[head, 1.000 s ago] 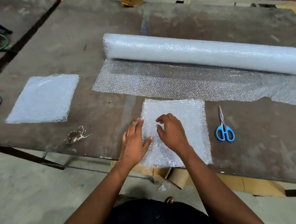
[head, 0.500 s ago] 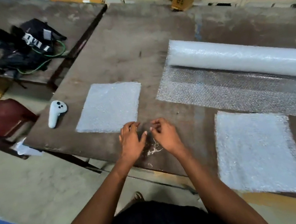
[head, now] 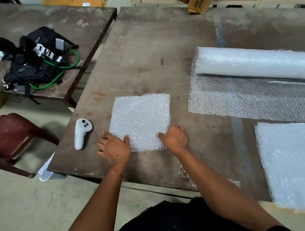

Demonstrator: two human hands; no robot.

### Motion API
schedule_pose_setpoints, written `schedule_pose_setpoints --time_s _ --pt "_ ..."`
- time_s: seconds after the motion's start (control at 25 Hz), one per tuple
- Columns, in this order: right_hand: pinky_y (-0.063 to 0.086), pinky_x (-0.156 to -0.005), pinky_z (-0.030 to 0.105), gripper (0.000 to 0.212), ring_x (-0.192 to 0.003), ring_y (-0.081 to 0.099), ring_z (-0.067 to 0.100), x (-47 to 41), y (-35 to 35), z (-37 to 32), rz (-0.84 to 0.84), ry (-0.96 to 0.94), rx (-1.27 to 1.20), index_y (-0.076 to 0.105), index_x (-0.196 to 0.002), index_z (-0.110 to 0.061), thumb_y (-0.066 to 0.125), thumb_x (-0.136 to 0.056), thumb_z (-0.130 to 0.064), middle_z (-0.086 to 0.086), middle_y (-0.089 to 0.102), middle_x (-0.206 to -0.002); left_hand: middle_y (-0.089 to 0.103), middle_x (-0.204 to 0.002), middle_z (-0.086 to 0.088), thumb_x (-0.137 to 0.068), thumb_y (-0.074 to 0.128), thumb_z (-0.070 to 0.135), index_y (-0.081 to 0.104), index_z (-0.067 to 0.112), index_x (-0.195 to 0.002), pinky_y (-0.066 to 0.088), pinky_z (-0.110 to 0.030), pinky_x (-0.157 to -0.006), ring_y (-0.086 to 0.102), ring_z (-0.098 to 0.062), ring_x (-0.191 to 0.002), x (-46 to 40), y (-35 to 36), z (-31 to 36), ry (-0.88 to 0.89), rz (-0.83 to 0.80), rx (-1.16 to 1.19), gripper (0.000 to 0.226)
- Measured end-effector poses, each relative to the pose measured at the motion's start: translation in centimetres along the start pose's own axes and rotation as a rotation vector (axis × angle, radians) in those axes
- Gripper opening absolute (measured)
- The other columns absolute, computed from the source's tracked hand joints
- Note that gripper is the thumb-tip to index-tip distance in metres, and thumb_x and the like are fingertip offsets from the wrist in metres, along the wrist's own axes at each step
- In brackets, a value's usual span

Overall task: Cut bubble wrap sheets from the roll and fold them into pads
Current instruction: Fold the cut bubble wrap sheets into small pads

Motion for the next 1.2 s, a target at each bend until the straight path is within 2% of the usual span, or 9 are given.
schedule_pose_setpoints --time_s 0.12,0.2,0.36,0.48,0.6,0.76,0.96,1.08,1.2 --pt "0.051 -0.076 0.030 0.032 -0.095 0.067 0.026 -0.6 -0.2 -1.1 -0.003 -0.005 -0.072 0.071 -0.105 -0.007 0.079 -0.089 -0.034 0.006 0.069 -0.101 0.048 -0.143 -0.031 -0.086 0.081 0.051 0.036 -0.008 -0.150 0.045 -0.051 -0.104 0.048 -0.045 -0.131 -1.6 0.4 0.3 0.016 -0.019 0.131 0.098" --pt "0.047 -0.072 0.028 0.026 -0.082 0.063 0.019 -0.8 -0.7 -1.3 -0.024 0.010 -0.250 0.068 -0.107 -0.008 0.080 -0.088 -0.021 0.001 0.065 -0.088 0.057 -0.133 -0.025 -0.081 0.087 0.042 0.047 -0.011 -0.139 0.049 -0.042 -0.097 0.055 -0.041 -0.125 -3.2 1.6 0.1 -0.044 -0.132 0.277 0.088" --pt "0.055 -0.077 0.038 0.021 -0.085 0.072 0.029 -1.8 -1.0 0.1 -0.215 0.153 -0.809 0.074 -0.098 -0.006 0.080 -0.081 -0.017 0.020 0.078 -0.097 0.079 -0.096 -0.011 -0.063 0.090 0.038 0.075 0.005 -0.099 0.065 -0.049 -0.082 0.077 -0.033 -0.090 -3.9 2.9 1.2 -0.153 -0.363 0.797 0.051" --pt "0.052 -0.101 0.049 0.024 -0.111 0.068 0.034 -2.4 -4.1 2.3 -0.253 0.186 -0.907 0.071 -0.111 -0.006 0.076 -0.088 -0.012 0.015 0.075 -0.114 0.079 -0.112 -0.016 -0.085 0.083 0.011 0.071 -0.001 -0.119 0.066 -0.045 -0.080 0.078 -0.030 -0.094 -1.1 2.1 6.5 -0.121 -0.597 1.177 0.038" --pt "0.058 -0.086 0.045 0.032 -0.102 0.072 0.035 -2.5 -8.8 5.7 -0.175 0.093 -0.961 0.069 -0.125 -0.002 0.071 -0.094 -0.005 0.015 0.078 -0.111 0.075 -0.124 -0.018 -0.090 0.080 0.005 0.062 -0.003 -0.134 0.061 -0.052 -0.093 0.074 -0.034 -0.112 2.2 2.2 12.0 -0.039 -0.770 1.346 0.049" --pt "0.062 -0.079 0.035 0.043 -0.101 0.076 0.019 -1.0 -16.5 10.7 -0.002 -0.104 -0.886 0.064 -0.134 -0.009 0.071 -0.093 0.003 0.006 0.077 -0.117 0.069 -0.133 -0.015 -0.079 0.094 0.022 0.044 0.006 -0.144 0.061 -0.054 -0.095 0.073 -0.030 -0.115 7.1 2.9 16.3 0.042 -0.671 1.282 0.083" --pt "0.056 -0.098 0.032 0.061 -0.119 0.067 0.011 0.5 -26.0 21.1 0.142 -0.148 -0.831 0.056 -0.144 -0.024 0.067 -0.091 0.003 -0.003 0.067 -0.137 0.057 -0.147 -0.010 -0.080 0.092 0.025 0.030 0.033 -0.149 0.059 -0.048 -0.100 0.068 -0.028 -0.122 16.5 5.0 23.1 0.282 -0.590 1.194 0.093" --pt "0.052 -0.093 0.017 0.070 -0.114 0.060 -0.014 2.2 -30.9 27.5 0.221 -0.165 -0.803 0.046 -0.150 -0.027 0.059 -0.094 0.013 -0.019 0.054 -0.143 0.046 -0.152 0.028 -0.092 0.080 0.012 0.035 0.035 -0.150 0.051 -0.028 -0.108 0.060 -0.008 -0.130 23.2 6.5 27.3 0.580 -0.492 1.057 0.077" --pt "0.046 -0.115 0.036 0.091 -0.144 0.047 0.004 3.1 -34.3 35.3 0.209 -0.206 -0.698 0.035 -0.160 -0.044 0.056 -0.089 0.009 -0.020 0.035 -0.166 0.060 -0.147 0.010 -0.099 0.072 0.011 0.060 0.026 -0.138 0.052 -0.021 -0.090 0.067 -0.004 -0.113 30.9 10.8 30.6 0.654 -0.535 0.880 0.044"
Point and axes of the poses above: each hand's wrist, its own x-axis away from the middle knuckle, its own y-axis out of the palm, z = x × y, the point moved 8 cm from there along -x, towards the middle knuckle
